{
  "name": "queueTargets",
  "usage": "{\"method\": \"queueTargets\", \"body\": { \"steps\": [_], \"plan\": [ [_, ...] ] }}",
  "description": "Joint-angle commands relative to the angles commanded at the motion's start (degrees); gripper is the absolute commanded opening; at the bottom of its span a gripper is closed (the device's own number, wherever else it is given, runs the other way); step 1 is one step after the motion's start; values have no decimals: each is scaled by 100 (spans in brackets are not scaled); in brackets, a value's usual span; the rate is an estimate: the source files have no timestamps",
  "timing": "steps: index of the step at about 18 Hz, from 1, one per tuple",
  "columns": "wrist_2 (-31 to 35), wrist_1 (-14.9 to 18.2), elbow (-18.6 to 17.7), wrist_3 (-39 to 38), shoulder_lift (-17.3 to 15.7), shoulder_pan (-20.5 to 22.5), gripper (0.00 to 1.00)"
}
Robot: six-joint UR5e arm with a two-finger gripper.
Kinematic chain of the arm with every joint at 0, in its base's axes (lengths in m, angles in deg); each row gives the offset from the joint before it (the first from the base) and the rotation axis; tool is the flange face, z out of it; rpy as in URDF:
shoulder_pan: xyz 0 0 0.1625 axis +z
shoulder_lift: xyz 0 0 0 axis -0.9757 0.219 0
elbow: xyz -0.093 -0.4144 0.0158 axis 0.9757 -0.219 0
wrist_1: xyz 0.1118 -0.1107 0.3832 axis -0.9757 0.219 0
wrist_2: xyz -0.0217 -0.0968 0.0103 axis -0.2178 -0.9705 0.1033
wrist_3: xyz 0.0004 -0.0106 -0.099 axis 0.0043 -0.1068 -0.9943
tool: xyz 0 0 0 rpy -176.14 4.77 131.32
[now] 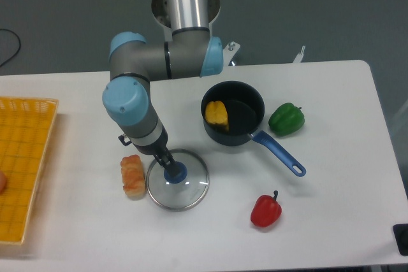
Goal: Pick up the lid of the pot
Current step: 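Close the gripper on the blue knob of the glass lid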
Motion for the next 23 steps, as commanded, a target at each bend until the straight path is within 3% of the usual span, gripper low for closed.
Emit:
{"method": "queueTargets", "body": {
  "steps": [11,23],
  "plan": [
    [17,-343,-18,-44,290,281,100],
    [53,-344,70,-176,448,246,100]
  ]
}}
